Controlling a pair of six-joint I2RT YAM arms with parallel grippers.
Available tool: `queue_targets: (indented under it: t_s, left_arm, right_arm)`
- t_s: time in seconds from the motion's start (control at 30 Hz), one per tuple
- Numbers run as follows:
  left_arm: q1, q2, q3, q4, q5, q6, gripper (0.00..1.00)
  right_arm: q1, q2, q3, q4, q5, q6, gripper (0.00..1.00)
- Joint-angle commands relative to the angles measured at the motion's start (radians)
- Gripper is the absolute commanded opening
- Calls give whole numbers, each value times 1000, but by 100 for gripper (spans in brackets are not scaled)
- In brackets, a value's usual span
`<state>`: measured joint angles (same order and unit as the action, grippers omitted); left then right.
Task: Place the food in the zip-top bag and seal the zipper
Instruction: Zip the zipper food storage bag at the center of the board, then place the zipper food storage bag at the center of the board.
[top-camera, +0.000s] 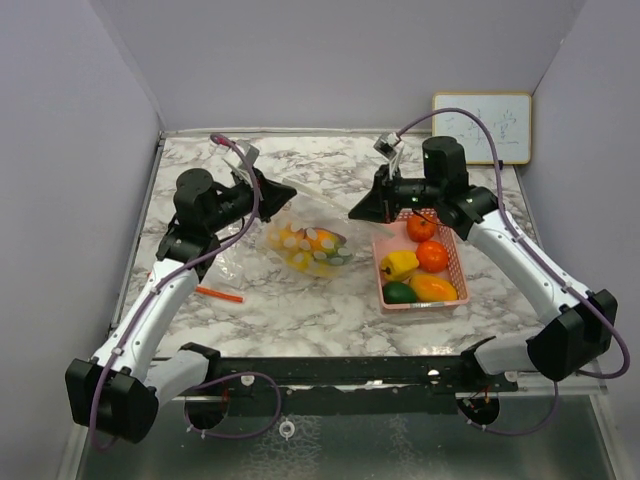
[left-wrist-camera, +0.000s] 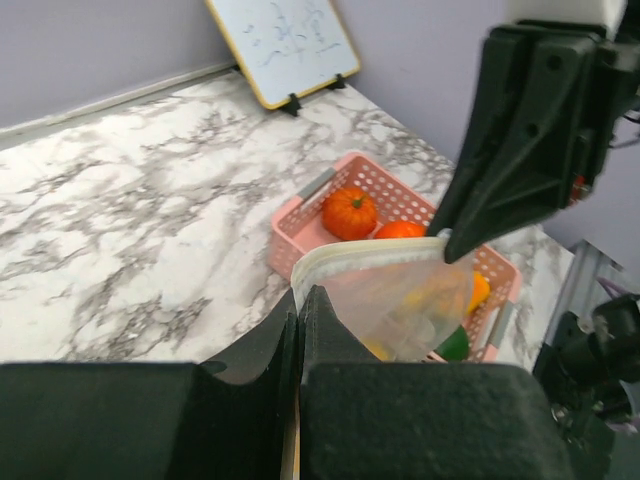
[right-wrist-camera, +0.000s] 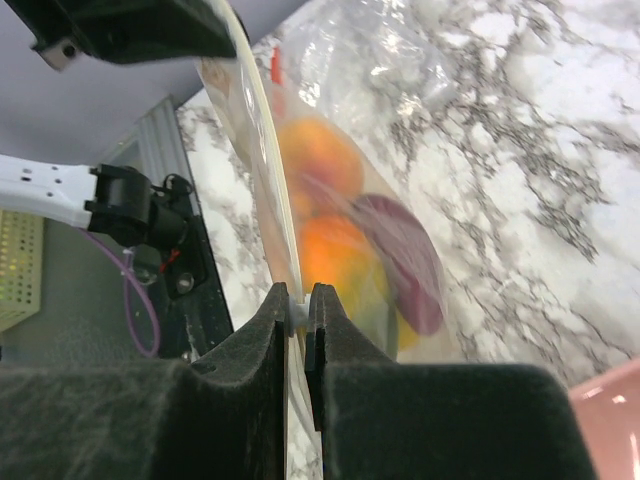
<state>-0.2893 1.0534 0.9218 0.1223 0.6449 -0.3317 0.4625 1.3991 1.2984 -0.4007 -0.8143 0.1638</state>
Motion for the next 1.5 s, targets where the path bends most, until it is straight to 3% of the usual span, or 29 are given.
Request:
queue_targets:
  t_s: [0.0,0.3,0.47,0.5,0.67,0.7,0.93,1.0,1.03,1.07,1.1,1.3,1.47]
  left_arm:
    - [27,-5,76,-81,-248,60,0]
    - [33,52,114,-121,-394,55,0]
    - [35,99,128,-83,-365,37,0]
    - [35,111,127,-66,-358,27,0]
    - [35,188,128,92,-360,-47,0]
    - [35,207,136,116,-373,-61,0]
    - [42,366,237,204,-422,-126,0]
    - [46,406,280,194,-423,-140,15]
    - [50,421,300,185,-419,-144,67]
    - [56,430,317,177,-411,-142,94]
    - [65,434,330,168,-401,-142,98]
    - [195,314,312,37,-375,-174,99]
    - [246,119,271,-232,-516,-42,99]
  right_arm:
    - [-15,-100,-66,-144,191,-68,2]
    - [-15,-136,-79,-239,581,-65,2]
    - [-15,-96,-35,-219,655,-37,2]
    - [-15,-84,-16,-215,677,-23,5]
    - [-15,-45,98,-201,722,37,59]
    - [-15,-42,117,-202,733,49,65]
    - [-12,-28,223,-215,722,71,71]
    - [-8,-16,229,-205,679,87,72]
    - [-2,-8,230,-201,662,93,72]
    - [7,-1,227,-193,645,98,73]
    - [18,8,222,-185,630,100,73]
    - [191,86,223,-154,638,108,79]
    - [336,240,272,-103,587,170,82]
